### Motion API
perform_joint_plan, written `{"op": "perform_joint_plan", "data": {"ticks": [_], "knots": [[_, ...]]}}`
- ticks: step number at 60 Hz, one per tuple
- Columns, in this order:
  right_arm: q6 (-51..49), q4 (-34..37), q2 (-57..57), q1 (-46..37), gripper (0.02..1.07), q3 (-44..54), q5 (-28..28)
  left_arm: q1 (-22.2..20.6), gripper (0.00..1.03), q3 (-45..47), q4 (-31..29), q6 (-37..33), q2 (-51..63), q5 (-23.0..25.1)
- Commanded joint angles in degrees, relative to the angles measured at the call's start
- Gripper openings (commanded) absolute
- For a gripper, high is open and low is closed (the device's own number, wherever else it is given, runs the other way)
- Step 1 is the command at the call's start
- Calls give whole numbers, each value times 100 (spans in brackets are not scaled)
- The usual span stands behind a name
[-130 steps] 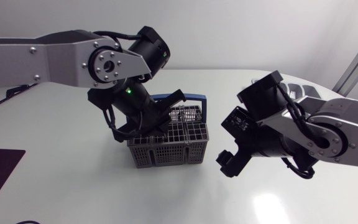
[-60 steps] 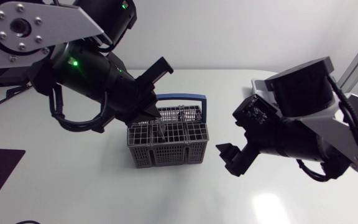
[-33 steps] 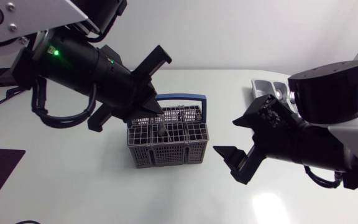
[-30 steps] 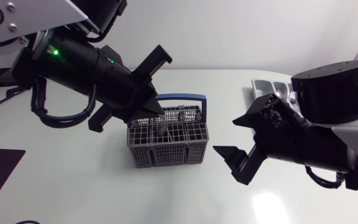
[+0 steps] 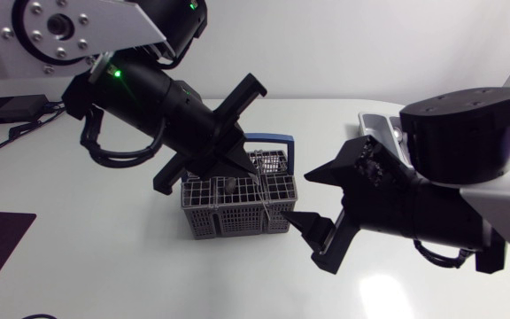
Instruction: Unload the cutlery basket into the drawer organizer.
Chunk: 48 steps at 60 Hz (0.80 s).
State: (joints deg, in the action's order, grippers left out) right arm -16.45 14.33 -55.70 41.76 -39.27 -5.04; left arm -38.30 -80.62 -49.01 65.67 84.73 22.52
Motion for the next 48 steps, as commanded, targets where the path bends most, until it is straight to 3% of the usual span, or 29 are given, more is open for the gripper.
{"op": "perform_joint_plan", "data": {"ticks": [1, 5, 22, 32, 48], "knots": [[115, -158, -266, 69, 88, 68, -120, 34, 4, -279, -108, 148, 176, 156], [115, -290, -424, 131, 86, 51, -120, 51, 4, -332, -117, 148, 263, 244], [115, -835, -925, 175, 52, -90, -103, 174, 4, -516, -240, 157, 474, 595], [107, -932, -1136, 192, 47, -160, -103, 174, 4, -543, -249, 157, 492, 657], [124, -1064, -1250, 201, 24, -283, -67, 183, 4, -525, -275, 139, 518, 745]]}}
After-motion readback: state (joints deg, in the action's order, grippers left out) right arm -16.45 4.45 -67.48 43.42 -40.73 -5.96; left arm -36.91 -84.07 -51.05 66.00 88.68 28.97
